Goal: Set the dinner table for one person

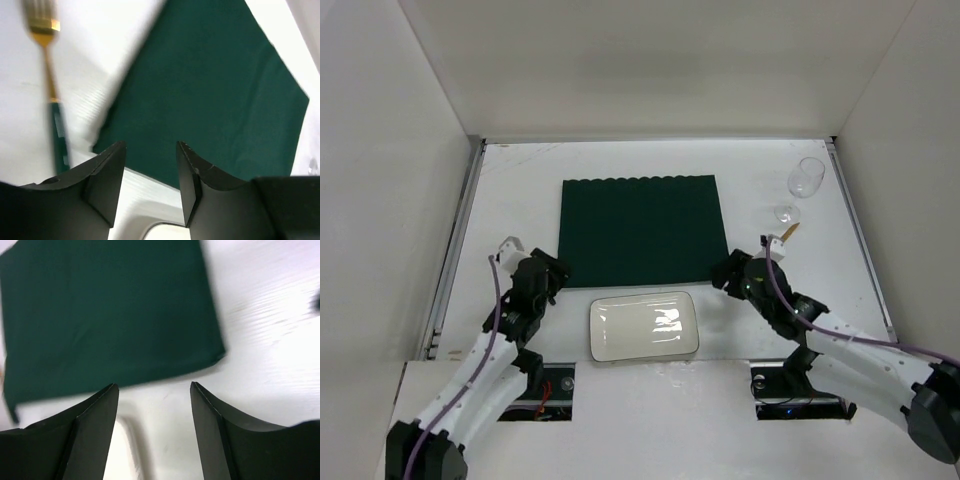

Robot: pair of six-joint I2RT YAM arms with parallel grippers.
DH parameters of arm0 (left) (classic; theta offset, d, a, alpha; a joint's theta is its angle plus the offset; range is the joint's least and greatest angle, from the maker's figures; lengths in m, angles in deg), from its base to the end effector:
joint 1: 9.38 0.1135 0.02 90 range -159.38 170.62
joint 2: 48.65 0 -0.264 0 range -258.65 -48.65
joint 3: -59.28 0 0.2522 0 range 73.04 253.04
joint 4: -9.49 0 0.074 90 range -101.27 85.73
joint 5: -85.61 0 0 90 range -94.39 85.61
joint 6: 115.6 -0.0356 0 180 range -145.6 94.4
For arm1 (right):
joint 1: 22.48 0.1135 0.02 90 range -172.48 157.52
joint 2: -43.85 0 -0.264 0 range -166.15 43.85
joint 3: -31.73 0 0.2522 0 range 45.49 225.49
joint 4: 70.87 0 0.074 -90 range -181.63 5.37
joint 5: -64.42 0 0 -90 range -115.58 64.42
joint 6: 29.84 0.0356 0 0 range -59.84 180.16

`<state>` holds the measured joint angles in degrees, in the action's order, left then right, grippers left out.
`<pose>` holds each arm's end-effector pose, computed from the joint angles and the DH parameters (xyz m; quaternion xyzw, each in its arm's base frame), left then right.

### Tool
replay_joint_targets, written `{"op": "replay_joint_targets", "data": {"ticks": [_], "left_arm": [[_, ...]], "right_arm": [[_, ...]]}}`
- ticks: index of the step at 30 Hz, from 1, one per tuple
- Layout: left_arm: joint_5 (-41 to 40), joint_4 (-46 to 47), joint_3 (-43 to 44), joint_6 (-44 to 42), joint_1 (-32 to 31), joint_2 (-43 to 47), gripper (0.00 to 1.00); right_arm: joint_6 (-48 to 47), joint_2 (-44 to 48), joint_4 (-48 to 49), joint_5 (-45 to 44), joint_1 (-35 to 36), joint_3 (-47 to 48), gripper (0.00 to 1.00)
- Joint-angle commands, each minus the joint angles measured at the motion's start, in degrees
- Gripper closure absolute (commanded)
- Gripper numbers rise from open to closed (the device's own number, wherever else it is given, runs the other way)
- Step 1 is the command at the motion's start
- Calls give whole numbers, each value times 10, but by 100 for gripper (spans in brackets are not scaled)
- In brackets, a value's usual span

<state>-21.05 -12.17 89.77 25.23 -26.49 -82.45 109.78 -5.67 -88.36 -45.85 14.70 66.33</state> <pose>0.1467 -0.0345 0.2002 -0.3165 0.7759 -0.1959 0.5093 0.1532 0.1008 0.1918 0.1777 0.8484 0.2137 0.4505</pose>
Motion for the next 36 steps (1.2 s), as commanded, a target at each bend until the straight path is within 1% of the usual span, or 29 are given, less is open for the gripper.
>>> {"op": "replay_joint_targets", "data": {"ticks": [1, 4, 7, 10, 14, 16, 18, 19, 20, 21, 25, 30, 32, 36], "left_arm": [[0, 57, 31, -13, -58, -83, 59], [-26, 118, 49, -20, -102, -163, 60], [-36, 154, 60, -26, -111, -216, 61], [-35, 170, 55, -22, -104, -243, 62], [-33, 171, 39, -19, -93, -259, 62], [-32, 167, 32, -14, -90, -266, 61], [-30, 163, 27, -13, -87, -272, 60], [-29, 160, 26, -14, -85, -273, 60], [-28, 154, 28, -20, -83, -254, 59], [-28, 154, 28, -20, -83, -253, 59], [-32, 143, 43, -28, -87, -197, 58], [-35, 119, 70, -38, -83, -162, 57], [-35, 120, 70, -37, -77, -158, 57], [-29, 125, 73, -37, -63, -156, 57]], "right_arm": [[-50, 27, -28, 36, 60, 14, 35], [-41, 23, -29, 88, 88, 12, 35], [-36, -7, -23, 117, 97, 10, 35], [-38, -52, -15, 141, 109, 22, 35], [-27, -114, -8, 154, 125, 28, 40], [-16, -131, 17, 159, 149, 23, 44], [-2, -143, 44, 168, 165, 15, 45], [4, -149, 53, 172, 168, 11, 46], [14, -166, 70, 177, 169, 5, 49], [14, -168, 72, 178, 169, 5, 50], [16, -193, 93, 182, 168, 1, 59], [12, -195, 108, 180, 159, -4, 81], [9, -179, 105, 185, 160, -4, 84], [3, -130, 91, 215, 161, 15, 86]]}}
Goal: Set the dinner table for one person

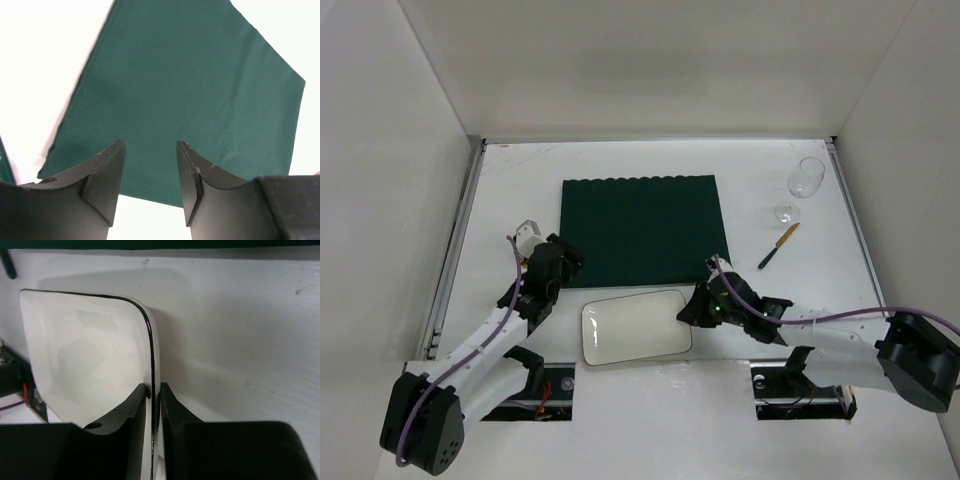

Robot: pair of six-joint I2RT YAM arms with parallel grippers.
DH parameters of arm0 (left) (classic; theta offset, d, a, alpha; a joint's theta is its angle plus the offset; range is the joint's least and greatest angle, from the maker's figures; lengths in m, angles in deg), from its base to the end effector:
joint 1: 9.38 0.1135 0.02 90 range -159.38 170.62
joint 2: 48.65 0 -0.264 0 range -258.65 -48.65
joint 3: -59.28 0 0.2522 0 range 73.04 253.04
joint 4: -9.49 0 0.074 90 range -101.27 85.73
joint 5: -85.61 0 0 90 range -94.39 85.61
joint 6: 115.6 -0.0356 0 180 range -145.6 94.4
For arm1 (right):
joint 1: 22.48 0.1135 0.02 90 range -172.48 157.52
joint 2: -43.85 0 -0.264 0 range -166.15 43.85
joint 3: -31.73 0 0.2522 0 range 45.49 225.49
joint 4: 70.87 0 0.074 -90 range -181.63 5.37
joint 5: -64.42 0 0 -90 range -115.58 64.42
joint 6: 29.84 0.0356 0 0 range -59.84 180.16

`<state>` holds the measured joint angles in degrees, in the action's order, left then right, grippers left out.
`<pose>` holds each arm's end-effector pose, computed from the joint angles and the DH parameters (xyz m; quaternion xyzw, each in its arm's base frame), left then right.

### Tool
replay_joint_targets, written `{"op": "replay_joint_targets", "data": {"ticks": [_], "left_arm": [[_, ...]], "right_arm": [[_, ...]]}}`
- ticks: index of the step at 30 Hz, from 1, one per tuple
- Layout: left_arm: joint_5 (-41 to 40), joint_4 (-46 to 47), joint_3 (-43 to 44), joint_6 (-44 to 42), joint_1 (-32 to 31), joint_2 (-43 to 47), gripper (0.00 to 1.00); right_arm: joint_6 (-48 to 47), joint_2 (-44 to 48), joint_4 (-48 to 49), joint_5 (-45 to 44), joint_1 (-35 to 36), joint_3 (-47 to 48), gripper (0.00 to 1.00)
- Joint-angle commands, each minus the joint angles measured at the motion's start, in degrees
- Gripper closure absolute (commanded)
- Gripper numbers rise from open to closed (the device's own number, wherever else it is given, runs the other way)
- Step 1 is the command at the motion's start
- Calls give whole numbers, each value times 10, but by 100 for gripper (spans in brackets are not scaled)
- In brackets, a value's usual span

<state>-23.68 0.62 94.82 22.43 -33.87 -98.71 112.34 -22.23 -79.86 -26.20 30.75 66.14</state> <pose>0.1809 -0.0695 0.2100 -0.2581 0.7879 -0.2073 0.5193 0.1265 0.1686 0.1510 -0.0061 0.9087 0.3291 0.2568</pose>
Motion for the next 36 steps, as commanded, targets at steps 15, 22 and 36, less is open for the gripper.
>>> {"op": "replay_joint_targets", "data": {"ticks": [15, 22, 36], "left_arm": [[15, -16, 23, -2, 56, 29, 56], [17, -24, 16, 6, 67, 48, 56], [13, -24, 5, 14, 72, 63, 56]], "right_arm": [[31, 11, 131, 162, -92, 159, 89], [70, -61, 222, 221, -164, 208, 89], [31, -279, 251, 290, -288, 360, 90]]}}
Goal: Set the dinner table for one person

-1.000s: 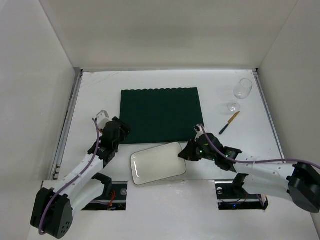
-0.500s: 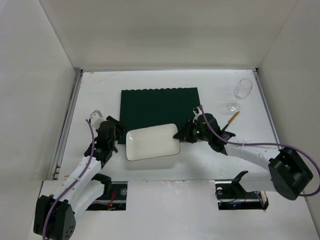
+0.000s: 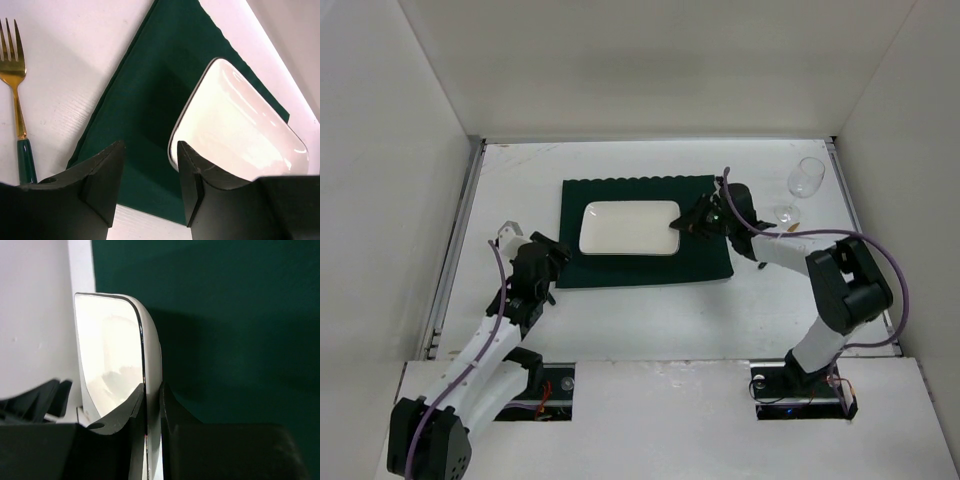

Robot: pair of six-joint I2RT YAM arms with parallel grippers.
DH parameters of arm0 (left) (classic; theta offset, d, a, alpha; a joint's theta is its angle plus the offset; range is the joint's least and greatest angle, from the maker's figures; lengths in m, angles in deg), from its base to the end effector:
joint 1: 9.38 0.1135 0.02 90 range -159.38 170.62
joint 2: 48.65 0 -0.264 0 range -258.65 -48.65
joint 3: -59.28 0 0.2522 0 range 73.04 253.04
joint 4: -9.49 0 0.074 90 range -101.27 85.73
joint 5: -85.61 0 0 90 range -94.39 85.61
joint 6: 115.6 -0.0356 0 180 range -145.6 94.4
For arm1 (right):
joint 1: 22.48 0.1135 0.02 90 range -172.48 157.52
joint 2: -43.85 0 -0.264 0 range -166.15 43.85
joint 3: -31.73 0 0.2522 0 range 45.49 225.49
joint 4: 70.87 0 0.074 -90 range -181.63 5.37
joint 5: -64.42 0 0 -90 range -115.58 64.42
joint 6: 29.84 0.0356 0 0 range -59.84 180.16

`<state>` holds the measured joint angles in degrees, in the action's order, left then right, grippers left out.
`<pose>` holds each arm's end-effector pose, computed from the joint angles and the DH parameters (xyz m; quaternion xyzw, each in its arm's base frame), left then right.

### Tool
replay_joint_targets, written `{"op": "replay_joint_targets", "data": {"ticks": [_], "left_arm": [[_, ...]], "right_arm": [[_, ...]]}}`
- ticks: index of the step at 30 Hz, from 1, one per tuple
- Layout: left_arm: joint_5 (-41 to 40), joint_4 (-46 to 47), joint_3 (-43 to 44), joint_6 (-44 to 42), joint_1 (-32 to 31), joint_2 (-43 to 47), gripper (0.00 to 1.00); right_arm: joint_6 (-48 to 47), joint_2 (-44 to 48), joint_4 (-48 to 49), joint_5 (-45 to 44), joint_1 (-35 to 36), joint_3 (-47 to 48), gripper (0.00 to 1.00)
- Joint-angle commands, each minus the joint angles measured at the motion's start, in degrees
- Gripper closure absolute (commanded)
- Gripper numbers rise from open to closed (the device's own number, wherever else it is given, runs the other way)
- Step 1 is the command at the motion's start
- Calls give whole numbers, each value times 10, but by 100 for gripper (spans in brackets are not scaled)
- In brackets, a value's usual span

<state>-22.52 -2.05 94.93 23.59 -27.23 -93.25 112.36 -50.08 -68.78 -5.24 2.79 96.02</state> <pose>0.1768 -0.0453 0.2219 -0.3056 0.7569 -0.2030 0.5408 0.3135 0.1617 0.2025 0.1070 0.8399 0.4371 0.3035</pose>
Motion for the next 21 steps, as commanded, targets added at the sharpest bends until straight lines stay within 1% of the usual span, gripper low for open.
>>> {"op": "replay_joint_targets", "data": {"ticks": [1, 7, 12, 21], "left_arm": [[2, 1, 3, 2, 7, 6, 56], [2, 6, -4, 6, 8, -11, 56], [2, 13, -3, 6, 8, -20, 56], [2, 24, -7, 6, 6, -36, 56]], "right_arm": [[31, -10, 143, 86, -12, 66, 90], [22, -56, 140, 101, -37, 90, 89], [-3, -92, 106, 122, -48, 117, 89], [-29, -136, 69, 103, -55, 144, 88]]}}
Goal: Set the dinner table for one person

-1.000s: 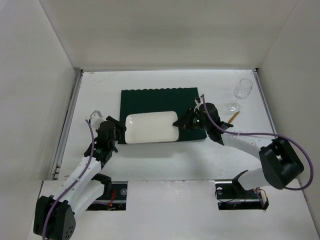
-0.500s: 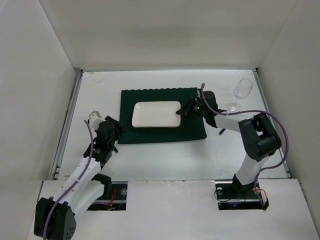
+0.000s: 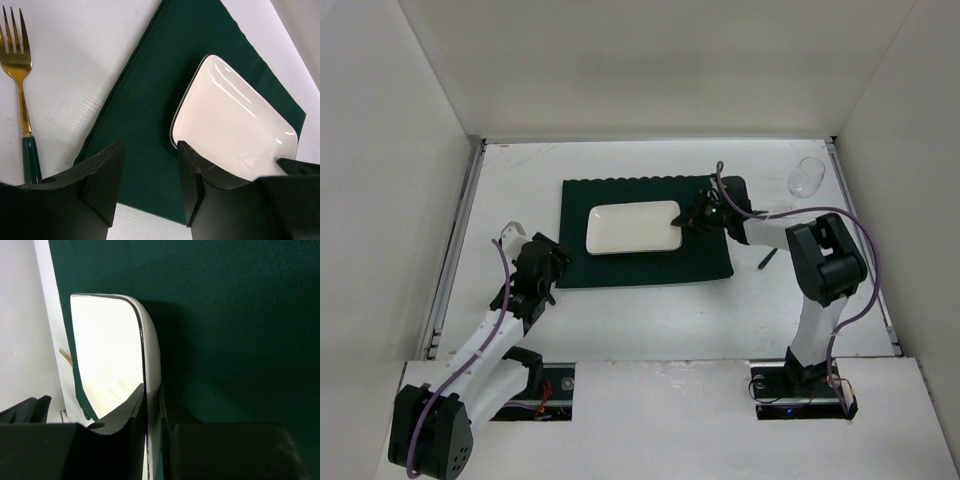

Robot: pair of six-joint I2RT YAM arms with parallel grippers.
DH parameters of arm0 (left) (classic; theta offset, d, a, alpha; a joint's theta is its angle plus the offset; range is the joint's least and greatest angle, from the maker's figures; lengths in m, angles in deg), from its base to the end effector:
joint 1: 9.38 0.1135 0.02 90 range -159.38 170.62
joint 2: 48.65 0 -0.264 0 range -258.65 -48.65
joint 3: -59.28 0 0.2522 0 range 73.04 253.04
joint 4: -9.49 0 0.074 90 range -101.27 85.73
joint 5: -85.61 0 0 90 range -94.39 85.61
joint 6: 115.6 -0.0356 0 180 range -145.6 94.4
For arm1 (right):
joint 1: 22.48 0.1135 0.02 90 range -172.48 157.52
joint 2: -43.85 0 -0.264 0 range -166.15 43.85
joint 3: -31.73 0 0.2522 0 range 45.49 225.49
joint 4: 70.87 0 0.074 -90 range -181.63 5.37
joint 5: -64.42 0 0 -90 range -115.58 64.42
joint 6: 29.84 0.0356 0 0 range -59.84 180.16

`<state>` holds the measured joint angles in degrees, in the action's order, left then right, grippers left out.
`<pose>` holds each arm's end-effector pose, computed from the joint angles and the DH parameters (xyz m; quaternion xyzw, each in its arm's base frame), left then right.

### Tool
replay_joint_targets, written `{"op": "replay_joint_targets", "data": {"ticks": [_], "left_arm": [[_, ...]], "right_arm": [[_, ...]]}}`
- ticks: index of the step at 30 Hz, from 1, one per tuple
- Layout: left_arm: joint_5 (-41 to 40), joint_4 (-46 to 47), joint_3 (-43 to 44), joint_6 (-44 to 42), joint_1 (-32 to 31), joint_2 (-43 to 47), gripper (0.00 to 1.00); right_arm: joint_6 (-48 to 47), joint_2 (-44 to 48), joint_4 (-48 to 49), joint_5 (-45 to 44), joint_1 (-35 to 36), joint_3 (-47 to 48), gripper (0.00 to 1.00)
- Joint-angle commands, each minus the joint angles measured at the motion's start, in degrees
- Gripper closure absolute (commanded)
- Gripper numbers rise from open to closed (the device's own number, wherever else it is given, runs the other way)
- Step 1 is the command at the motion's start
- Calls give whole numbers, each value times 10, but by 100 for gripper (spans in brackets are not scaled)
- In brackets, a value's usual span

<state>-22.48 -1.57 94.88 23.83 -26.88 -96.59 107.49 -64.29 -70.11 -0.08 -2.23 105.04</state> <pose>0.1831 -0.0461 0.2128 -0.3100 0.7698 -0.1894 0.5248 0.3673 0.1518 0.1609 0.1011 0.8617 0.4164 0.2717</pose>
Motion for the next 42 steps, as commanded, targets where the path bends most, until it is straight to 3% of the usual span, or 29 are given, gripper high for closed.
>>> {"op": "replay_joint_targets", "data": {"ticks": [1, 23, 34, 36, 39, 42], "left_arm": [[2, 20, -7, 3, 2, -3, 56], [5, 28, -9, 0, 7, -7, 56], [-19, 42, -5, -5, -23, 9, 58], [-29, 57, -2, -13, -48, 0, 62], [-50, 97, 6, -42, -105, -29, 71], [-83, 146, 16, -81, -177, -64, 85]], "right_arm": [[17, 0, 75, 49, -5, 58, 88], [-72, 3, -72, -112, -3, 81, 53], [-140, 136, -157, -286, 63, 58, 37], [-162, 179, -186, -312, 82, 60, 41], [-185, 242, -237, -371, 93, 86, 64], [-212, 281, -295, -424, 87, 139, 75]]}}
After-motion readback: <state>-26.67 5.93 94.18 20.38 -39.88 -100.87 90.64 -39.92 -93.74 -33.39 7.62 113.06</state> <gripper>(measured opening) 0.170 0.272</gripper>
